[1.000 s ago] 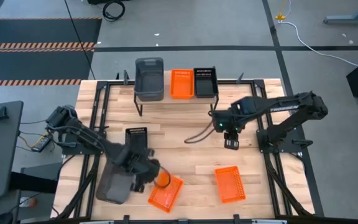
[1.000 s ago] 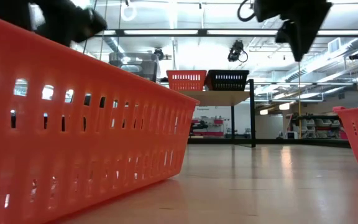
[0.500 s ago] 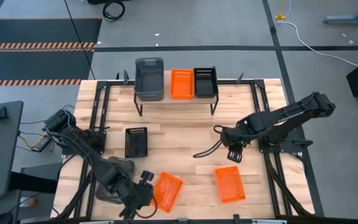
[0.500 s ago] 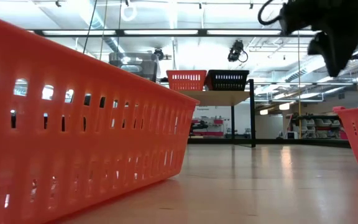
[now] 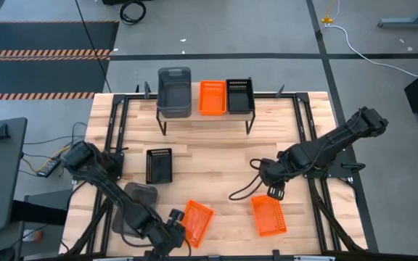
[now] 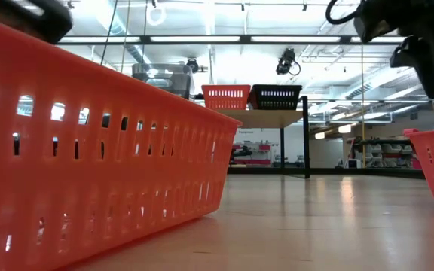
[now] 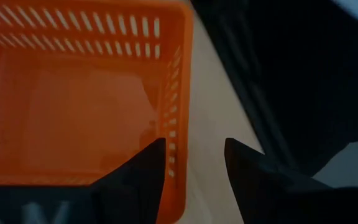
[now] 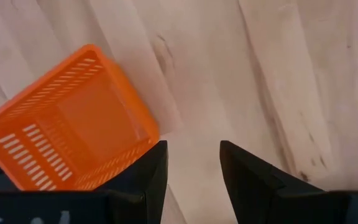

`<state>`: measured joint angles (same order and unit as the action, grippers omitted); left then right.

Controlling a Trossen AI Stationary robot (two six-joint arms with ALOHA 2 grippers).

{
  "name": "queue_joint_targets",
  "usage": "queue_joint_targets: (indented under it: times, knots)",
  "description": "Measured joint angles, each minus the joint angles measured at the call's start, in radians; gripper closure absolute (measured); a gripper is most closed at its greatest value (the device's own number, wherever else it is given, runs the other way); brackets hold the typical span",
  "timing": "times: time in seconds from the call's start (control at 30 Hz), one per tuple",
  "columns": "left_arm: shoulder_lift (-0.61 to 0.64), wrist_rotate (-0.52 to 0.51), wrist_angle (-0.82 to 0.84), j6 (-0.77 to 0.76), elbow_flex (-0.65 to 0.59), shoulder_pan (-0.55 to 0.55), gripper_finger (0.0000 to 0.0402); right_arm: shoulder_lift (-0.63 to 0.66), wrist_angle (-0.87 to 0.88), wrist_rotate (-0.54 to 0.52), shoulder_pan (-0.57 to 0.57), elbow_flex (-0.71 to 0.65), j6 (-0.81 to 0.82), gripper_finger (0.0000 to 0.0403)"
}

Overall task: Stack baskets on shelf by color
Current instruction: Stack the left orange basket on the top of the orange basket on the shelf

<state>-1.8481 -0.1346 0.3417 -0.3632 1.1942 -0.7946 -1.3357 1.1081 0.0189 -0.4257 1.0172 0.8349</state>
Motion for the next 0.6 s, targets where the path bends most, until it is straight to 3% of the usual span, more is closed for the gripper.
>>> queue_joint_targets:
  times: [0.27,0.37,0.5,0.6]
  knots:
    - [-0.039,-0.118,0.061,0.015,0.000,0.004,0.0238,0.000,-0.042,-0.035,-0.064,0.000,0.063,0.0249]
    - [-0.036,-0.129,0.046,0.091,0.000,0.014,0.0277,0.000,-0.049,-0.052,-0.088,0.000,0.064,0.0249]
    - [-0.030,-0.117,0.031,0.140,0.000,0.036,0.0370,0.000,-0.060,-0.078,-0.115,0.000,0.085,0.0249]
    - [-0.030,-0.141,0.019,0.171,0.000,0.059,0.0389,0.000,-0.062,-0.079,-0.126,0.001,0.088,0.0249]
